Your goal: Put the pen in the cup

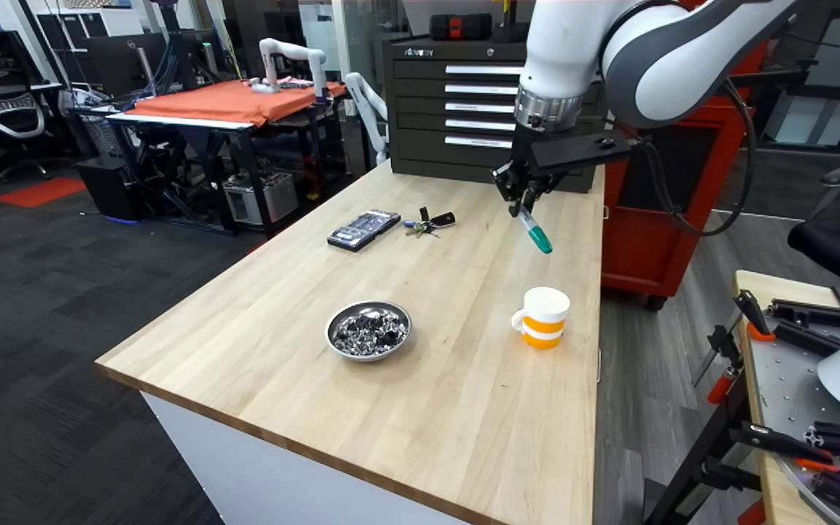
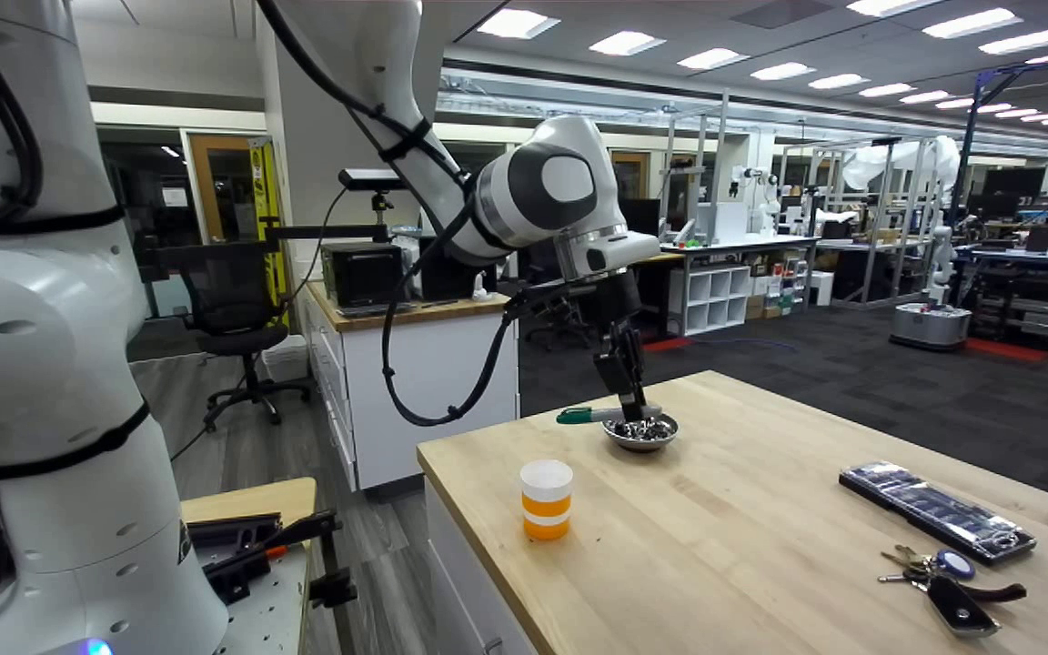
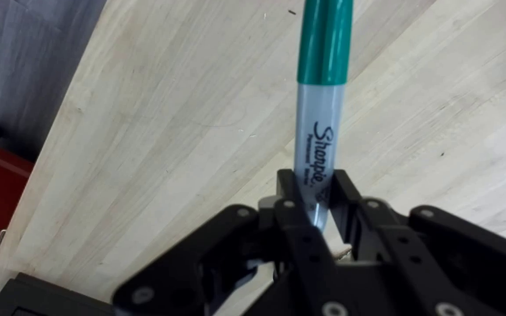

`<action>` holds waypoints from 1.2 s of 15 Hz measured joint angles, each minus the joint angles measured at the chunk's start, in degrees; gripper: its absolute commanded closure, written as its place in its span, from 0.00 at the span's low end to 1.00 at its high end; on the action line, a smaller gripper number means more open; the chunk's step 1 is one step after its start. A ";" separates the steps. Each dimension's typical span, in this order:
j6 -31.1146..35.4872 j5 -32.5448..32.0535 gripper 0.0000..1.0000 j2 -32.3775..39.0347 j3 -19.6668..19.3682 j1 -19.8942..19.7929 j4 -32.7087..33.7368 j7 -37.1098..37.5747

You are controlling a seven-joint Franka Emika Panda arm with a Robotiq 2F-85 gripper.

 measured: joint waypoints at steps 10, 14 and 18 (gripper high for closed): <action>0.70 -9.32 0.94 -0.08 2.27 -2.37 -0.43 7.55; 0.71 -13.72 0.94 -0.08 3.55 -2.36 -0.43 12.52; 0.71 -17.58 0.94 -0.08 4.66 -2.36 -0.67 17.07</action>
